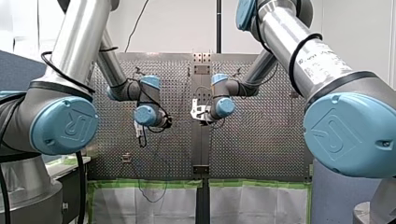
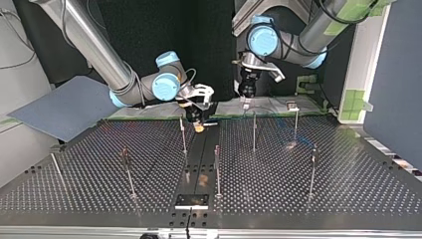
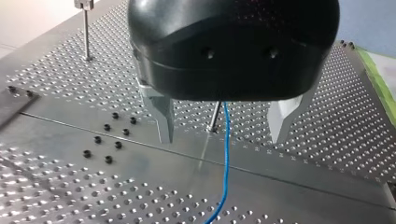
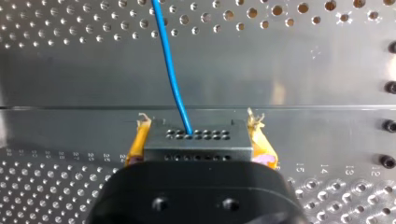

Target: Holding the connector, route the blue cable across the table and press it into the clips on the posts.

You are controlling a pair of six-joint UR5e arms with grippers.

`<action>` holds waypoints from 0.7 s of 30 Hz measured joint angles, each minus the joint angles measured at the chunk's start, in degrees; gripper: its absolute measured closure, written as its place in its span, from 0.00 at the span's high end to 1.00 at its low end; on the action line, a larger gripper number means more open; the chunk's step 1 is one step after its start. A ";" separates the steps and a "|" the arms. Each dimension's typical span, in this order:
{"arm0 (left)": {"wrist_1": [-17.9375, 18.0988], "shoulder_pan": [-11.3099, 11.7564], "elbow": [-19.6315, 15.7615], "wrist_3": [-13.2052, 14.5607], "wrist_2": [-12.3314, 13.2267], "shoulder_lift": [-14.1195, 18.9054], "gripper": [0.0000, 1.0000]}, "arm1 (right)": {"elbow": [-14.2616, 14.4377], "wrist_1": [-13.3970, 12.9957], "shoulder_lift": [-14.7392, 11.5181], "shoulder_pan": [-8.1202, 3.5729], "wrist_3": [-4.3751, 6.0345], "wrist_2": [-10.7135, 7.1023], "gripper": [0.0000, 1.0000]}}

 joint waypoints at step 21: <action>-3.77 -2.82 11.62 -0.55 -4.79 -9.25 1.00 | -0.01 0.12 0.03 -0.16 0.03 -1.36 0.00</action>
